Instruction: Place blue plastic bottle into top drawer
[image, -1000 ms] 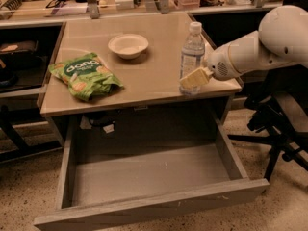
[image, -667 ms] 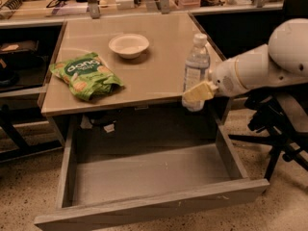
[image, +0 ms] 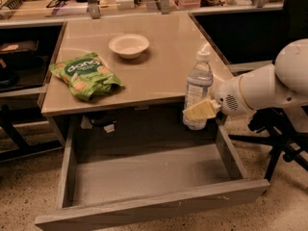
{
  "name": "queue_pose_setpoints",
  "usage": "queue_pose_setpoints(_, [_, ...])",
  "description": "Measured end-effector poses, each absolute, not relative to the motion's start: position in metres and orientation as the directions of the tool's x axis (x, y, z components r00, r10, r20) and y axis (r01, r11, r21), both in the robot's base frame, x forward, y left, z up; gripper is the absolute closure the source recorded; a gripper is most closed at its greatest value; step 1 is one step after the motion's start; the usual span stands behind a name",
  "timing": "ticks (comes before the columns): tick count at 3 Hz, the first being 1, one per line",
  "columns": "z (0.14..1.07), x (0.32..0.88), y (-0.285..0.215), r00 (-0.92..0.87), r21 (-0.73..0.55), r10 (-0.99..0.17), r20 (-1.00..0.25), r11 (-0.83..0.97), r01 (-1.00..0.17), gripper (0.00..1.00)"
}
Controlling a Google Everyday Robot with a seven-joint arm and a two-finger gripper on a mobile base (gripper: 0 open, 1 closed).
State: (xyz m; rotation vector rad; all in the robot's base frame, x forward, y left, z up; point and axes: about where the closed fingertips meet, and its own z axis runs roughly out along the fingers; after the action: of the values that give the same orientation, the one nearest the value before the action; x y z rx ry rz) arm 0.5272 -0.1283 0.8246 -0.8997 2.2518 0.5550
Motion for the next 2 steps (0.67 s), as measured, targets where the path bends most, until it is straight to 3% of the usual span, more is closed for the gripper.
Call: queue_pose_setpoints(2, [0.806, 0.501, -0.123, -0.609, 0.201, -0.398, -0.686, 0.701, -0.684, 1.00])
